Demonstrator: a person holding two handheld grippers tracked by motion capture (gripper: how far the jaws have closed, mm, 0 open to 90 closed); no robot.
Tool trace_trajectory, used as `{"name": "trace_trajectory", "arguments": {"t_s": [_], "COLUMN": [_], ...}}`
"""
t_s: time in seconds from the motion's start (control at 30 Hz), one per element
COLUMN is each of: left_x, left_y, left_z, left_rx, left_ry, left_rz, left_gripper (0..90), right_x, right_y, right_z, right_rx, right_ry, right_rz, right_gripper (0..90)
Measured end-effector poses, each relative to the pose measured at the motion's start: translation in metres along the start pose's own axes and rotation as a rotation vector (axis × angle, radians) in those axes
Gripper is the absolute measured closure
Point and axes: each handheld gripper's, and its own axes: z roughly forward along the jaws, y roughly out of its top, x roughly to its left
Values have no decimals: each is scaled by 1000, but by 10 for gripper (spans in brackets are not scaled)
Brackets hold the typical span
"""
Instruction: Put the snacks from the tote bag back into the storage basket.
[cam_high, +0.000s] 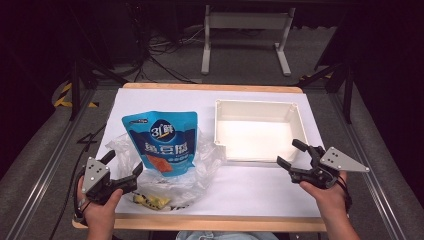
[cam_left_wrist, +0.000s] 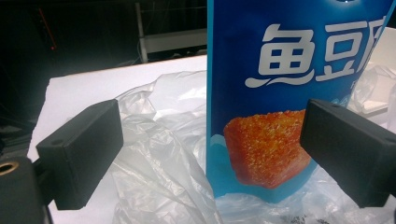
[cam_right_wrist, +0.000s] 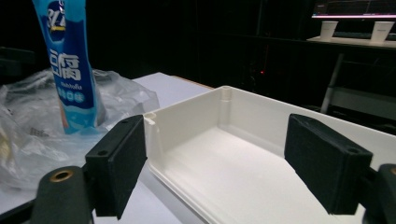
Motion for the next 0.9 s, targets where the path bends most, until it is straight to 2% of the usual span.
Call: {"name": "trace_trajectory", "arguments": {"t_s": [0.23,0.53,0.9], "left_x": [0,0,0], "left_y": [0,0,0], "left_z": [1,0,0], "left_rx": [0,0,-2], "left_ry": [2,-2,-5], "left_rz": [1,6,9], "left_gripper": [68,68,68], "right_x": [4,15,30], "right_y": [16,34,55], "right_z": [11,30,55], "right_rx": [-3,-19,-10], "right_ry": [31,85,147], "right_rz": [-28,-51,-82], "right_gripper": [220,220,219]}}
